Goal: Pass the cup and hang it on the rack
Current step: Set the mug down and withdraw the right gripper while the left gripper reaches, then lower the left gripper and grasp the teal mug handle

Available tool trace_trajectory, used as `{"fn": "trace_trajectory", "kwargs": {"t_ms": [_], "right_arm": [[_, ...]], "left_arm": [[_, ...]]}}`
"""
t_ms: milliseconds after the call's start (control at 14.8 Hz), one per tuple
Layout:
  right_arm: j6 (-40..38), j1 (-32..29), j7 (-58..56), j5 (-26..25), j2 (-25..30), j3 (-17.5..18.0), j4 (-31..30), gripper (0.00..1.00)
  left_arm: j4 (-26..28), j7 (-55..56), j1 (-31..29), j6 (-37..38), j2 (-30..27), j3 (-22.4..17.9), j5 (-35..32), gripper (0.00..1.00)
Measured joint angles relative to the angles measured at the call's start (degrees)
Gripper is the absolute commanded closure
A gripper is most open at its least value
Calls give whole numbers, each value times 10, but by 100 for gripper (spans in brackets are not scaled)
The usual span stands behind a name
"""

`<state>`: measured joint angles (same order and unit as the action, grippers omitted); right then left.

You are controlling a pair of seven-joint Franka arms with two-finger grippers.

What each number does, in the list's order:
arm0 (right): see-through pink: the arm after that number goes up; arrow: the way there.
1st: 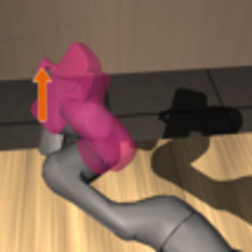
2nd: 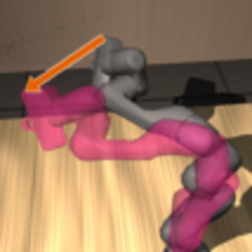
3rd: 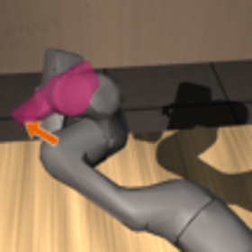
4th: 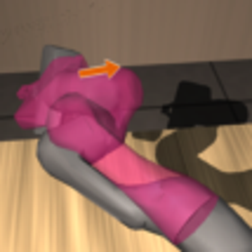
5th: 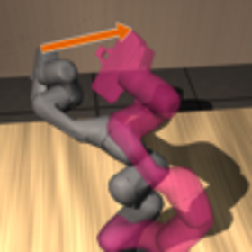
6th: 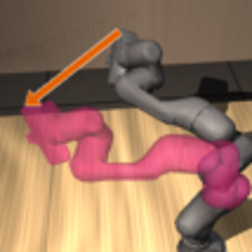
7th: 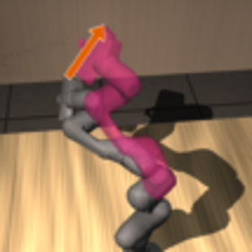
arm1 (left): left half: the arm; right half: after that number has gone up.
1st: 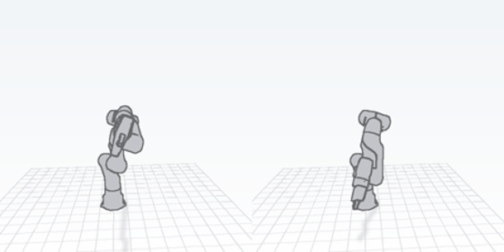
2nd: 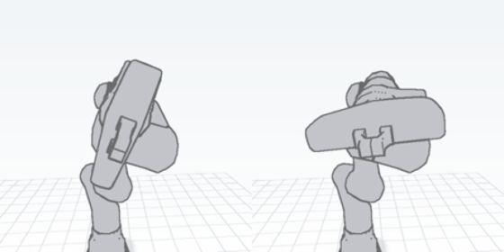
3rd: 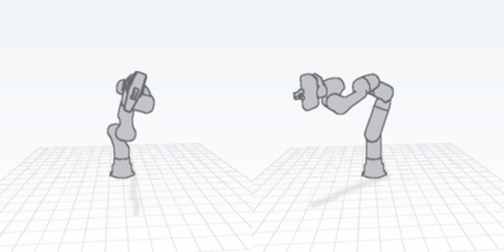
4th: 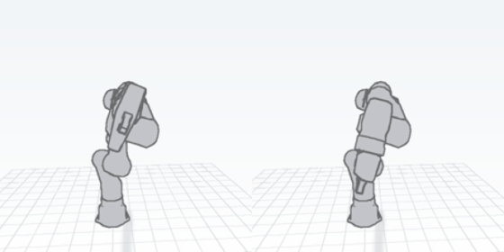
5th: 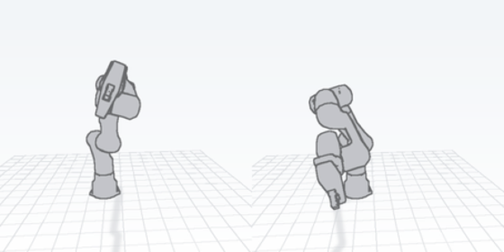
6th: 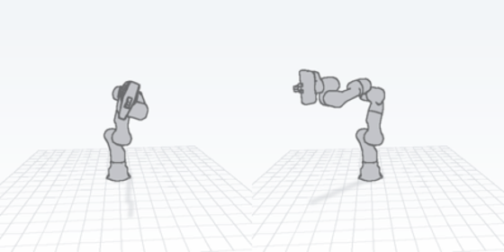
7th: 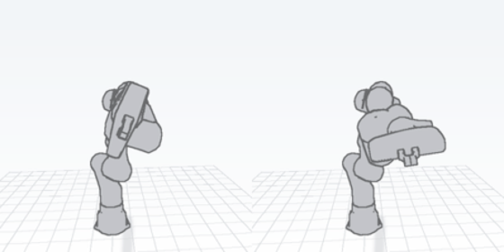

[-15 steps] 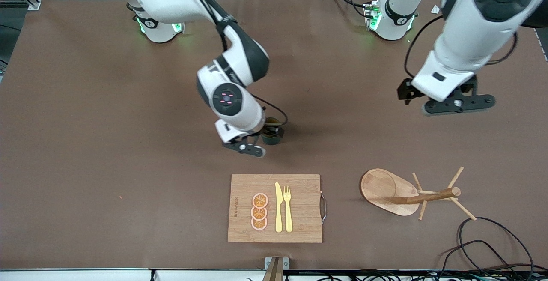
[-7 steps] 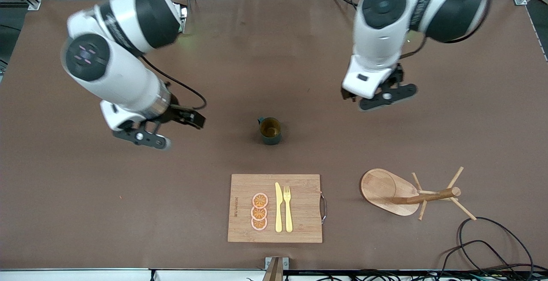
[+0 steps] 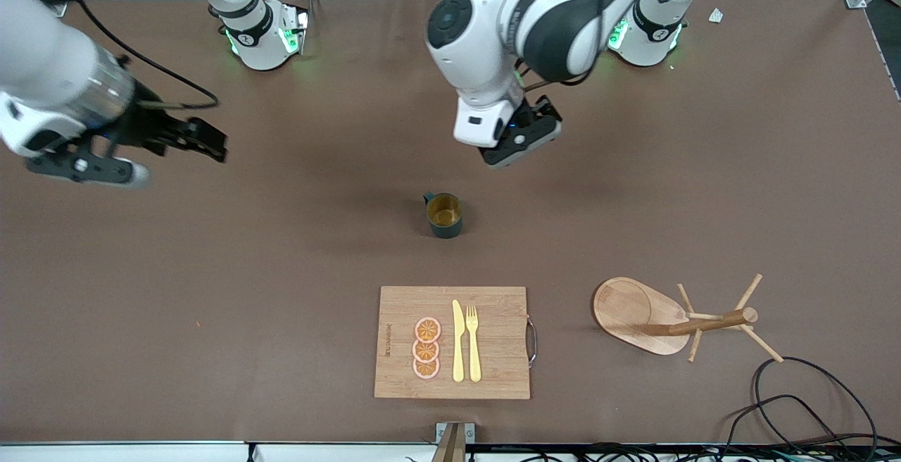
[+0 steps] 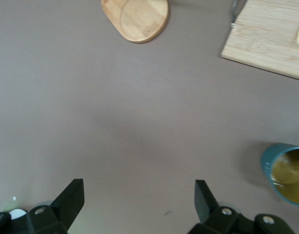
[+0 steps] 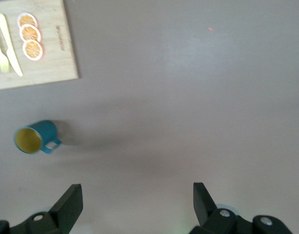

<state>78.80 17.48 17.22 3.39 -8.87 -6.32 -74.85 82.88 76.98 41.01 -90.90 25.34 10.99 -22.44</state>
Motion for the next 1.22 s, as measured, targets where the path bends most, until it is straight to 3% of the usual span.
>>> {"fn": "trace_trajectory", "kwargs": {"t_ms": [270, 473, 744, 1217], "right_arm": [[37, -65, -124, -9, 41, -1, -83, 0], [76, -94, -145, -10, 56, -1, -132, 0], [163, -94, -147, -39, 122, 10, -240, 0], [232, -105, -147, -46, 229, 8, -386, 0]], "left_arm": [[-47, 111, 39, -31, 64, -2, -24, 0], [-51, 219, 60, -72, 94, -2, -78, 0], [-52, 355, 89, -153, 136, -3, -118, 0], [-56, 582, 157, -172, 203, -5, -216, 1]]}}
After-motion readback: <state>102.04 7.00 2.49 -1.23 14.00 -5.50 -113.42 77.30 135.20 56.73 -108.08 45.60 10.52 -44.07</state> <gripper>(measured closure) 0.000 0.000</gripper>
